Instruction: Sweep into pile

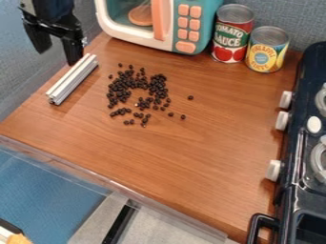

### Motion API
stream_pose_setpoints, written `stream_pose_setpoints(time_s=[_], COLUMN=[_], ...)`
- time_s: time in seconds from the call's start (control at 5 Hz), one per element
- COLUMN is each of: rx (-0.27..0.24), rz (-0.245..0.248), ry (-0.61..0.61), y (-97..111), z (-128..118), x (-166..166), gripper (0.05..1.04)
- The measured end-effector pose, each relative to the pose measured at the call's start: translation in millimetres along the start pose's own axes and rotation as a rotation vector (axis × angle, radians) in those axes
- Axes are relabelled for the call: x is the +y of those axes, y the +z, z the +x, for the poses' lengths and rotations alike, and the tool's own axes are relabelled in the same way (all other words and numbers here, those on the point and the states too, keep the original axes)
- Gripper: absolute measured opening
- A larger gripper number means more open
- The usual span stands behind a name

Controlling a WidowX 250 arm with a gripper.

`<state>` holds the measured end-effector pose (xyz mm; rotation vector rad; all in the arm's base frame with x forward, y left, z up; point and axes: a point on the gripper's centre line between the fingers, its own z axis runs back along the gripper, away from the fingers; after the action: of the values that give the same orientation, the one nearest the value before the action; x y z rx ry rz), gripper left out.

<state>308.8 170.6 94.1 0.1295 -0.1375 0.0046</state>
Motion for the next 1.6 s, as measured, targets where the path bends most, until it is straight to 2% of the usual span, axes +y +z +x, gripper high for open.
stream_pose_setpoints(time_s=[0.2, 1.0, 1.6], rx=[0.02, 0.068, 0.072], rz=[-0.002, 0.043, 0.057], ry=[-0.003, 0.016, 0.05], y=[-11.5, -51.1, -61.5], z=[4.0, 11.3, 26.2], x=[2.8, 11.1, 19.8], gripper=[1.001, 1.001, 1.001])
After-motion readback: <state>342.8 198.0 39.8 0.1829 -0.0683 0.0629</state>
